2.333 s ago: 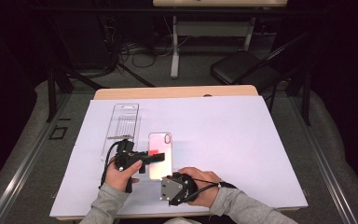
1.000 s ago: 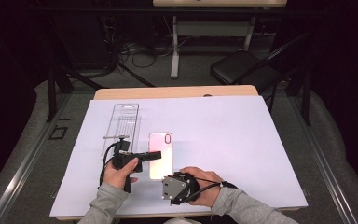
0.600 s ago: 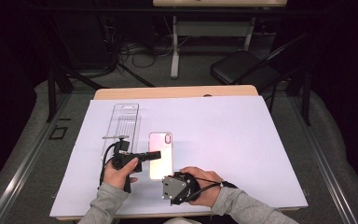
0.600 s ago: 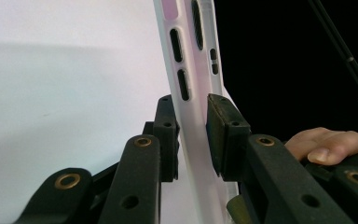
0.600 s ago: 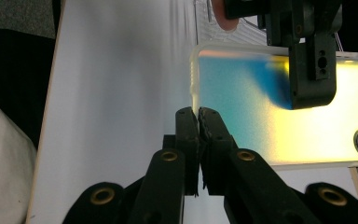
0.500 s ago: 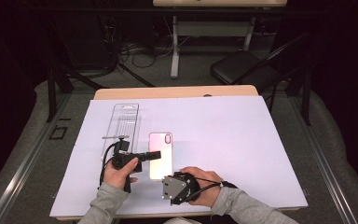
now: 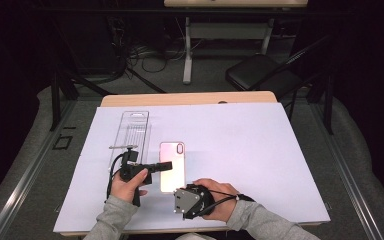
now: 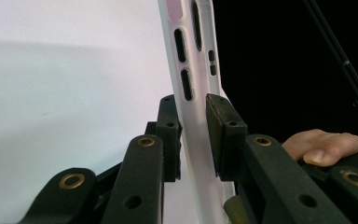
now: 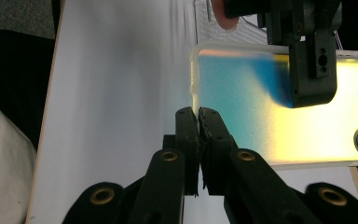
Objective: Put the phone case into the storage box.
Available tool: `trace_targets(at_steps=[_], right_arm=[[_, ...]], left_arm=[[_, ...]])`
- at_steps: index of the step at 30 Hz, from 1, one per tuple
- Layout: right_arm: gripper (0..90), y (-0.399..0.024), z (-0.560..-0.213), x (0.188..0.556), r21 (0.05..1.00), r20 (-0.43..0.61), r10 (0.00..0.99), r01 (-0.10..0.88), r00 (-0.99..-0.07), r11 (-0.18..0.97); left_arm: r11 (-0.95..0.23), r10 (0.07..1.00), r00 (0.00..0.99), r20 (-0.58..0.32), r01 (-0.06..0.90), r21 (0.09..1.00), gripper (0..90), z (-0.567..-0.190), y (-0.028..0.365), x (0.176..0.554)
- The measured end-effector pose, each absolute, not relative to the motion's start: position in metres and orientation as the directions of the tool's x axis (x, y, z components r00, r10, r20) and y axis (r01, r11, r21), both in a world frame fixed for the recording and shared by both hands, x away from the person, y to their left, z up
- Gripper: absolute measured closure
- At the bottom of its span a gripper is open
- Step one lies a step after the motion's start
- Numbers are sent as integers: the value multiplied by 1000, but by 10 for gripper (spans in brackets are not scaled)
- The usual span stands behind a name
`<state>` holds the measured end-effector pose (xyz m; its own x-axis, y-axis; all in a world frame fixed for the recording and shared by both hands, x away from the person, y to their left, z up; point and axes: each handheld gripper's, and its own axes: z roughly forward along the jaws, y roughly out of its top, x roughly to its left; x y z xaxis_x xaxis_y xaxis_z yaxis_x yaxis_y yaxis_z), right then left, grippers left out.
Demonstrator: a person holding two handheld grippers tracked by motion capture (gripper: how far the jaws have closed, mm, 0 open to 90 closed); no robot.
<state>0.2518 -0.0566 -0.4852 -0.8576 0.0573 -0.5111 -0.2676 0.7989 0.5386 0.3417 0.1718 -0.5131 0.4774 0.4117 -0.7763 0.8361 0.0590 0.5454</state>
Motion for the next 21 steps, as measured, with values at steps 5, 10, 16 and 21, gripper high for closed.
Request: trace_targets(at_steps=[5,10,16,21], right_arm=[[876,-57,-485,252,539,-511,58,-267,-858,799],[876,-57,-485,252,539,-512,56,-270,-857,798],[876,-57,-486,252,540,-510,57,-268,-858,798],[876,-57,-487,252,545,-504,68,-256,-861,799]], left_arm=[[59,411,475,-778,838,543,765,-513,172,342],[63,404,472,-783,840,539,770,-513,173,342],[64,404,465,-788,845,531,775,-514,173,342],[71,396,462,-793,846,529,778,-515,173,342]])
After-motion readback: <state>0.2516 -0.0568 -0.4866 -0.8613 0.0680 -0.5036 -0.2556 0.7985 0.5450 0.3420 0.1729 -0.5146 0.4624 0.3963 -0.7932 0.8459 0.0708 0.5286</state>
